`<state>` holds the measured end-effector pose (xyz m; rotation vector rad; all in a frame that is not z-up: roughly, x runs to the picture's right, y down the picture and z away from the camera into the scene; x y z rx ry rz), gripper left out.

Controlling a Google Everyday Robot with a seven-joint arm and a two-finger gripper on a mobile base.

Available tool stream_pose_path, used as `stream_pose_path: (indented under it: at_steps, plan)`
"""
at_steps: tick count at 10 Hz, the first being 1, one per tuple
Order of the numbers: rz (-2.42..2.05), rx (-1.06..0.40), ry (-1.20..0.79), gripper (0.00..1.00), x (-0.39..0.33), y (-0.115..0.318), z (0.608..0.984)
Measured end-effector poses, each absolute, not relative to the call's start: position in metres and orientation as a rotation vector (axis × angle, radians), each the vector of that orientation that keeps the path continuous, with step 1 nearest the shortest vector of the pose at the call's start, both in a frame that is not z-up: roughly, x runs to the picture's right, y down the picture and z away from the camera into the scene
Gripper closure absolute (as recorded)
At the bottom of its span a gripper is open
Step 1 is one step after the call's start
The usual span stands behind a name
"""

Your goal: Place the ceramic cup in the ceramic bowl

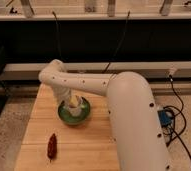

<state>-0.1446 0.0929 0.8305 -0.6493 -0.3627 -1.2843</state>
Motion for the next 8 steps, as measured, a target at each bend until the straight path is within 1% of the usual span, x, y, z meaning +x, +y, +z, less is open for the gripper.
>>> stream_pose_path:
  at_steps: [3,8]
  plan:
    - [-1.254,-0.611,-0.339,0.20,-0.130,0.069,0.809]
    - [-1.190,-0.549,-0.358,0.20,-0.105,0.048,0.791]
